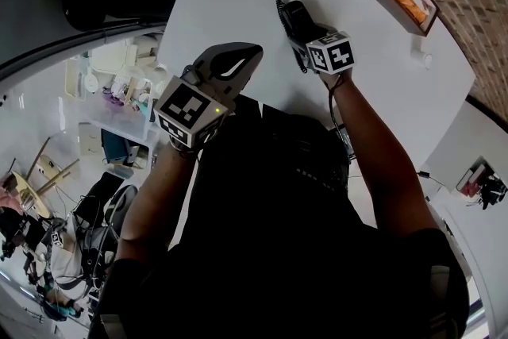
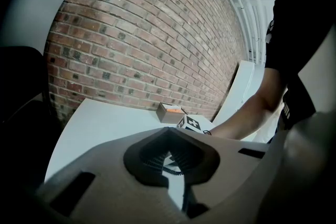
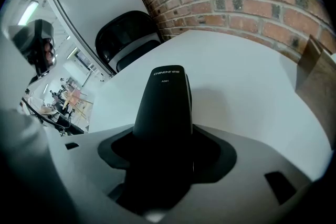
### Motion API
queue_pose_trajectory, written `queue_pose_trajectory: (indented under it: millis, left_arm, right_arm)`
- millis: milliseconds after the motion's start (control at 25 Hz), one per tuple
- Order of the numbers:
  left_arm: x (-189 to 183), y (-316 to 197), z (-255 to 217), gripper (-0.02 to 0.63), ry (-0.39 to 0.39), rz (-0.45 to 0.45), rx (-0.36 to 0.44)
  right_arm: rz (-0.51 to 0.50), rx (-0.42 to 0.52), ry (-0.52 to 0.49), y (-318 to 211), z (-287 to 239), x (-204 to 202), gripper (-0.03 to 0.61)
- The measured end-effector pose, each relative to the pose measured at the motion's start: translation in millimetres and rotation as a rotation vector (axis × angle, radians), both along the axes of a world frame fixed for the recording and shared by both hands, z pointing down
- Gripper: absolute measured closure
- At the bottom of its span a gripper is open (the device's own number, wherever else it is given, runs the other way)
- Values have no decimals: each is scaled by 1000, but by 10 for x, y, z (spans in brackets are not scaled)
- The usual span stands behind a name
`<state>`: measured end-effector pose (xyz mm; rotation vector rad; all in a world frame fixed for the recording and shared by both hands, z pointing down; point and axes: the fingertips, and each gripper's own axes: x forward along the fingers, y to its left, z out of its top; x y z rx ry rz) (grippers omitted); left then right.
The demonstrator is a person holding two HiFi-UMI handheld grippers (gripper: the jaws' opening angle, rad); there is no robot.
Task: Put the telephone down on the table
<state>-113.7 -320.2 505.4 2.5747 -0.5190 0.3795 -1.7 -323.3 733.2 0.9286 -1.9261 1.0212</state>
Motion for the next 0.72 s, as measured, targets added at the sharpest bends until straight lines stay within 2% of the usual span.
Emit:
queue_pose_trajectory:
  millis: [280,720]
  left_arm:
    - [-23,63,5,606,-5,3,-9]
    - [-4,149,5,606,-12,-4,-2]
  right_arm:
    - [-13,21,39,7,10,-22,304]
    - [-14,43,7,27,28,-2,299]
